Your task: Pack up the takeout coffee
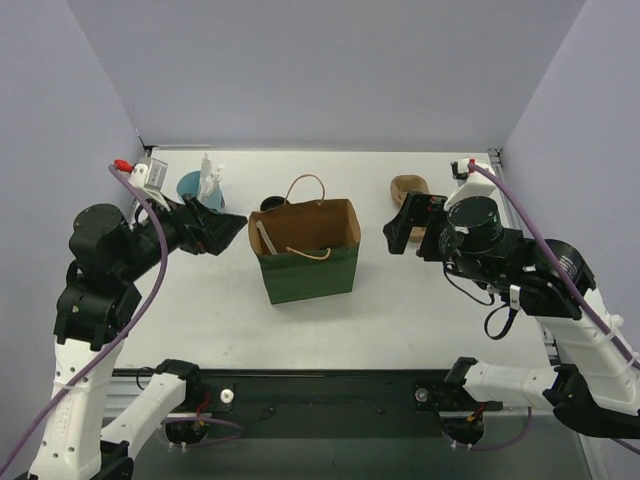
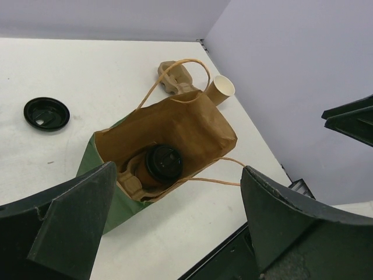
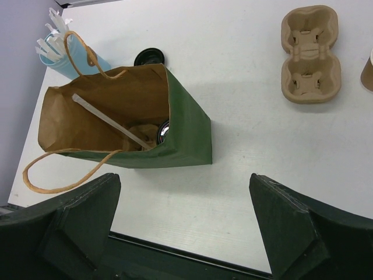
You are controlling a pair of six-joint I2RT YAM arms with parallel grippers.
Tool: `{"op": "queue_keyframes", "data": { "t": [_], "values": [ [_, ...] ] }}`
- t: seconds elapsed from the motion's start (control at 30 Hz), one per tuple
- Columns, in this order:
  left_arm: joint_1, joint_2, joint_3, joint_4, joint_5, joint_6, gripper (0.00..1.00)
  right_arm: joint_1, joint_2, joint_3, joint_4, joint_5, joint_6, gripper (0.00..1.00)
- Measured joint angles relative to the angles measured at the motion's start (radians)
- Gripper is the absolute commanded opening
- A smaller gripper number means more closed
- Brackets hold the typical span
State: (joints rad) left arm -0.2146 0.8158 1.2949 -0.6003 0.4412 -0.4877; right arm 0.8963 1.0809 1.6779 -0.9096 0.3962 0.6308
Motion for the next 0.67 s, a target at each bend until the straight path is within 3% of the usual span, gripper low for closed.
{"op": "queue_keyframes", "data": {
  "t": [0.67],
  "values": [
    [0.0, -0.042, -0.04, 0.075, 0.013, 0.018, 0.97, 0.0, -0.064, -0.067, 0.043, 0.007, 0.005, 1.0]
  ]
}}
